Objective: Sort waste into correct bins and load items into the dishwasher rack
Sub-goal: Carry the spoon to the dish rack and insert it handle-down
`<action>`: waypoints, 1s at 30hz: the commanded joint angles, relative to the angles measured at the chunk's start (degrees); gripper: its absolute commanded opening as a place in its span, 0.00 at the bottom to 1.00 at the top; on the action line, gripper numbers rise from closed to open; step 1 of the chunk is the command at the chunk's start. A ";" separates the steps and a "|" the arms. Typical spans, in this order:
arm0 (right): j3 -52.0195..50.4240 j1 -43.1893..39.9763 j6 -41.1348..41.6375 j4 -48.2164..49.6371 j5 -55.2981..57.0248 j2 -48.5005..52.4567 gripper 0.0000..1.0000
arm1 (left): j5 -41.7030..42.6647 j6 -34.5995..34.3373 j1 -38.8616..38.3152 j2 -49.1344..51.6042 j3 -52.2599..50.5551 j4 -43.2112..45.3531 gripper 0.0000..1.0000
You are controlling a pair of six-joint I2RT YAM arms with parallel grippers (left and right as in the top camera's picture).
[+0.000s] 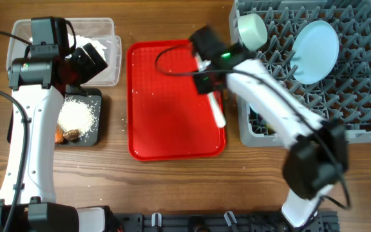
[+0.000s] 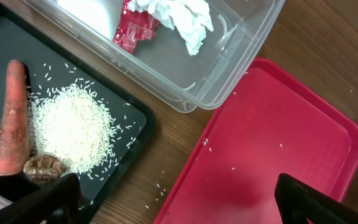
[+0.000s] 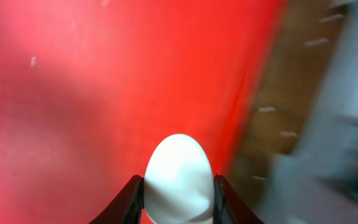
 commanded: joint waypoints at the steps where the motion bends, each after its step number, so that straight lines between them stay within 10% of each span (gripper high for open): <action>1: 1.25 -7.26 -1.55 -1.79 0.42 -7.15 0.15 | 0.24 0.09 0.48 0.07 0.42 0.13 1.00; 11: 1.22 -27.67 -1.49 -6.21 -1.53 -13.03 0.14 | 0.24 0.09 0.46 0.07 0.42 0.13 1.00; 20: 1.18 -29.94 -20.61 4.85 -3.26 -9.88 0.18 | 0.24 0.09 0.46 0.04 0.42 0.13 1.00; 23: 1.18 -29.99 -22.60 7.45 -2.10 -7.74 0.56 | 0.24 0.09 0.48 0.07 0.42 0.13 1.00; 30: 1.20 -29.99 -22.38 9.57 -2.29 -7.21 0.70 | 0.24 0.09 0.48 0.07 0.42 0.15 1.00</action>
